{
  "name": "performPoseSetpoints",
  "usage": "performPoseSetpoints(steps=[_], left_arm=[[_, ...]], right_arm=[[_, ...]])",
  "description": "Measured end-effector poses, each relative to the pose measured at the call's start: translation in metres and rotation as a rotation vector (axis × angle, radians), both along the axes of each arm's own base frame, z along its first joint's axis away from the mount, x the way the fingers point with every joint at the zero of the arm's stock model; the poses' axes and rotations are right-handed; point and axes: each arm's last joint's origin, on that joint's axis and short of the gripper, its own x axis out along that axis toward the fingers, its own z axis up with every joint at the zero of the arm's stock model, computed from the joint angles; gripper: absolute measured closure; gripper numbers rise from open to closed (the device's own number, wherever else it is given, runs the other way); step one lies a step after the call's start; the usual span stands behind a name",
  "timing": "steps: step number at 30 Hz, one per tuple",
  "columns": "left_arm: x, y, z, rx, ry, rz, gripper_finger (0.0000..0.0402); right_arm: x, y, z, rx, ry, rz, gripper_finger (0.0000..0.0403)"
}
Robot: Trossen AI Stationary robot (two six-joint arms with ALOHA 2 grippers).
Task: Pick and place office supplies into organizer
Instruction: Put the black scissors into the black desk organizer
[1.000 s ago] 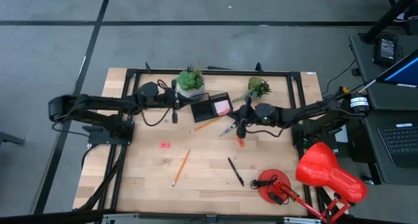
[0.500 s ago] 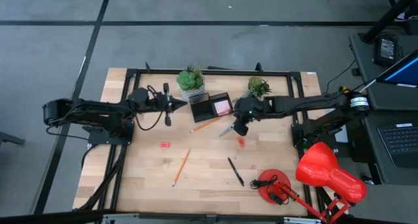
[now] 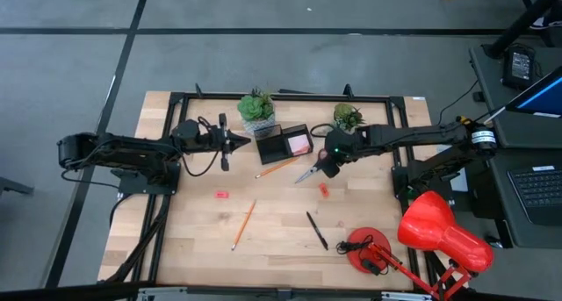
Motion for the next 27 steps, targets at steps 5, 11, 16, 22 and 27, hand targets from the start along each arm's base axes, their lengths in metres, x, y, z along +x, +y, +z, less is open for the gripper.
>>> performPoseSetpoints(steps=[5,11,16,22,27], left_arm=[[0.000,0.000,-0.002,-0.019,0.012,0.001,0.0387],[0.000,0.000,-0.002,-0.031,0.019,0.001,0.0386],[0.000,0.000,-0.002,-0.033,0.018,0.001,0.0386],[0.000,0.000,-0.002,-0.038,0.017,0.001,0.0386],[0.000,0.000,-0.002,-0.037,0.017,0.001,0.0386]], right_arm=[[0.000,-0.001,0.000,0.001,-0.003,-0.006,0.0386],[0.002,-0.001,-0.003,0.020,0.001,-0.056,0.0347],[0.005,-0.006,-0.013,0.040,0.040,-0.126,0.0302],[0.005,-0.018,-0.031,0.068,0.157,-0.250,0.0266],[0.011,-0.029,-0.046,0.079,0.188,-0.301,0.0250]])
